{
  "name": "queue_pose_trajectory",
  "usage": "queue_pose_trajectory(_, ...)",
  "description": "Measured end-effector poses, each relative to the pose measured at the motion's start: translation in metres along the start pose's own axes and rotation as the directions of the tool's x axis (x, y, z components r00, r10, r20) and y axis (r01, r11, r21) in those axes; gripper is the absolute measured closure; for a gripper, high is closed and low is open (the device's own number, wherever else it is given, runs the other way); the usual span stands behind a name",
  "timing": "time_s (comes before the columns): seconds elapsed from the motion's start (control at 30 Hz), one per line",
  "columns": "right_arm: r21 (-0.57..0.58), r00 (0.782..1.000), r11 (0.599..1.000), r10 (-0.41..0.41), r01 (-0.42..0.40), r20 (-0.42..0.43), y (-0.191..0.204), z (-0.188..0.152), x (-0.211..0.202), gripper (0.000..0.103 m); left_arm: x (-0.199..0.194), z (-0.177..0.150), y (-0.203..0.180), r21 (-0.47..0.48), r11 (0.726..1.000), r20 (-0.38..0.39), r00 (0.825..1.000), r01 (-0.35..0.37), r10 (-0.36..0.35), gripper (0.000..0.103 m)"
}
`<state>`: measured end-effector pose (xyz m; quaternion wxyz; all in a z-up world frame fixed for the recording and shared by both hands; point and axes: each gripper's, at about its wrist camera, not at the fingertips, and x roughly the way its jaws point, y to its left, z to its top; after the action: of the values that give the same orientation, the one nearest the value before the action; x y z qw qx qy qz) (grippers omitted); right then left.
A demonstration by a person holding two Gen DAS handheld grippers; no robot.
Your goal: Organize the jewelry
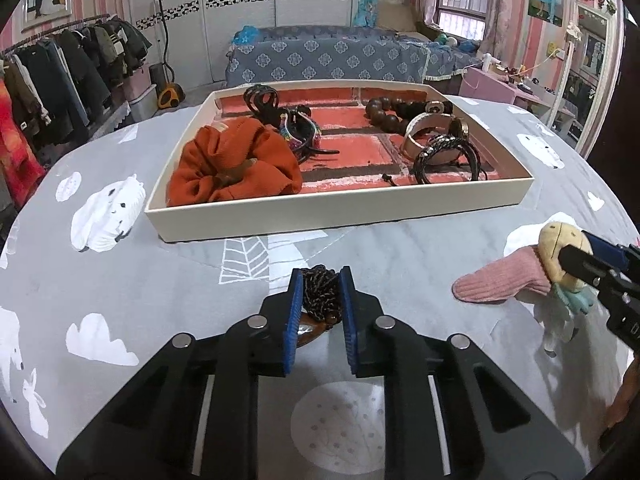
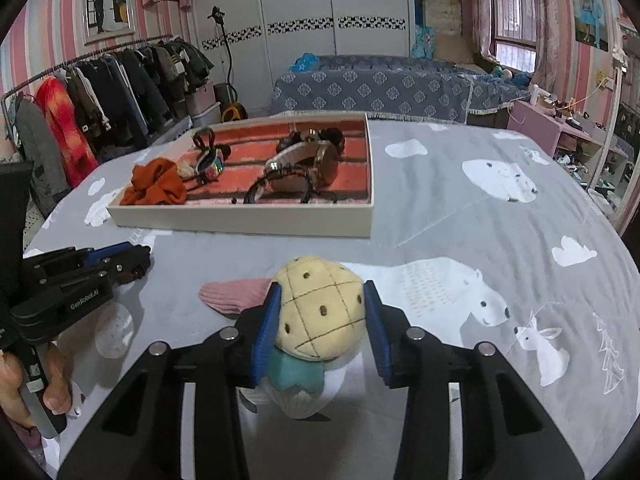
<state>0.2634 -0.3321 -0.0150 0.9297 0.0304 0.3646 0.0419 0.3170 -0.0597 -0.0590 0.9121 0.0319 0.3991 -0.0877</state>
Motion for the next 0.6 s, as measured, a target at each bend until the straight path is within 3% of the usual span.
queue_pose_trajectory(0.1,0.01,1.0,1.0,0.01,-0.01,0.023,-0.002,0.005,-0.008,0.062,-0.007,0.003,0.003,-0.008,1.0,0.013,1.0,0.005,-0.005,0.087)
queue_pose_trajectory(0.13,0.01,0.999,1.0,0.011,-0.011,0.031,-0.002,0.007,-0.011,0.062,-0.008,0.004,0.003,-0.009,1.0,0.015,1.0,0.006,-0.006,0.097)
queue_pose_trajectory(0.2,0.011,0.999,1.0,0.013,-0.014,0.053,-0.002,0.011,-0.017,0.062,-0.012,0.007,0.005,-0.012,1.0,0.017,1.0,0.013,-0.013,0.103)
queue_pose_trajectory(0.6,0.047,0.989,0.997,0.058,-0.065,0.135,-0.002,0.037,-0.033,0.062,-0.036,0.03,0.036,-0.059,0.998,0.069,0.997,0.03,-0.026,0.103)
